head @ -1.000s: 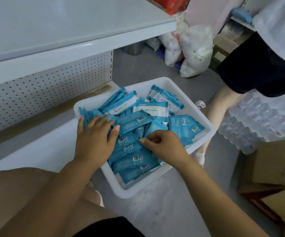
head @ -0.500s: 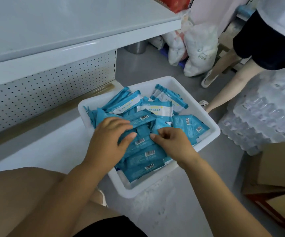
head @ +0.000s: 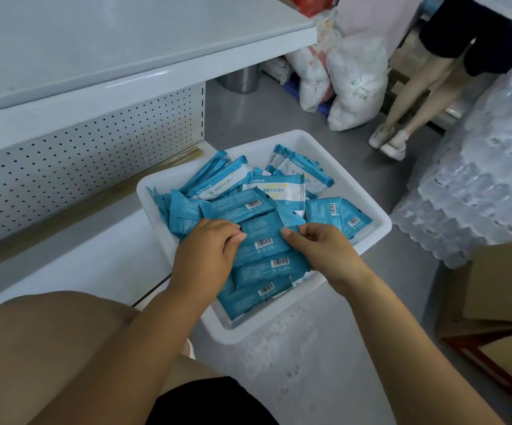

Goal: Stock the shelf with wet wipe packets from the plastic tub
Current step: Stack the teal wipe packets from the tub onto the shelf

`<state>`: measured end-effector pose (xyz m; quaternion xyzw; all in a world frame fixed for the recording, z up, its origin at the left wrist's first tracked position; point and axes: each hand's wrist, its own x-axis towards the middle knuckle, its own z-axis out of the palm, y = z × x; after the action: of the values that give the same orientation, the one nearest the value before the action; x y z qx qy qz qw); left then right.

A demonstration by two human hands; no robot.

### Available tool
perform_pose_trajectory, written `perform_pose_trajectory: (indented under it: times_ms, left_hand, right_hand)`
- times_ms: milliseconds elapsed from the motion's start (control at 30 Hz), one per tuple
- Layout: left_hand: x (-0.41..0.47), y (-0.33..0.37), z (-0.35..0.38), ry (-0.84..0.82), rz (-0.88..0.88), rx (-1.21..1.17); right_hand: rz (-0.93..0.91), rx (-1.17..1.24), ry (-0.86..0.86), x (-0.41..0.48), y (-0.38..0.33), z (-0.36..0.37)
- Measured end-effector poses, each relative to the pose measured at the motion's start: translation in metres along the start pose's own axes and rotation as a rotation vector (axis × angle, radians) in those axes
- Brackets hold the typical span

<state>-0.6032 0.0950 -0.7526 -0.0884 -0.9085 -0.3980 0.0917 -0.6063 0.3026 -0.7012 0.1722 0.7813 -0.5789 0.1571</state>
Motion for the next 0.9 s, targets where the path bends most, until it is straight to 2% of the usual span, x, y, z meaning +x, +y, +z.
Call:
perform_pose_trajectory:
  times_ms: [133, 267, 400, 633, 733, 800, 900]
  left_hand:
    - [-0.001, 0.009, -0.006, 0.066, -0.063, -0.124]
    - [0.007, 0.031, -0.016, 0.124, -0.231, -0.454]
    - [0.014, 0.046, -0.024, 0.077, -0.315, -0.682]
    - [0.017, 0.044, -0.031, -0.048, -0.456, -0.993]
    - [0.011, 0.038, -0.032, -0.108, -0.420, -1.006]
    - [0.005, 0.033, -0.032, -0.139, -0.416, -0.907]
    - [0.001, 0.028, -0.030, -0.039, -0.429, -0.824]
  right_hand:
    - [-0.072, 0.012, -0.005, -0.005, -0.003, 0.010]
    - [-0.134, 0.100, -0.028, -0.011, -0.016, 0.014]
    - [-0.155, 0.284, -0.042, -0.014, -0.040, 0.016]
    - [-0.173, 0.319, -0.016, -0.011, -0.055, 0.035]
    - [-0.115, 0.379, -0.055, -0.012, -0.052, 0.043]
    - [-0.073, 0.410, -0.090, -0.013, -0.050, 0.046]
    - [-0.035, 0.445, -0.143, -0.013, -0.050, 0.050]
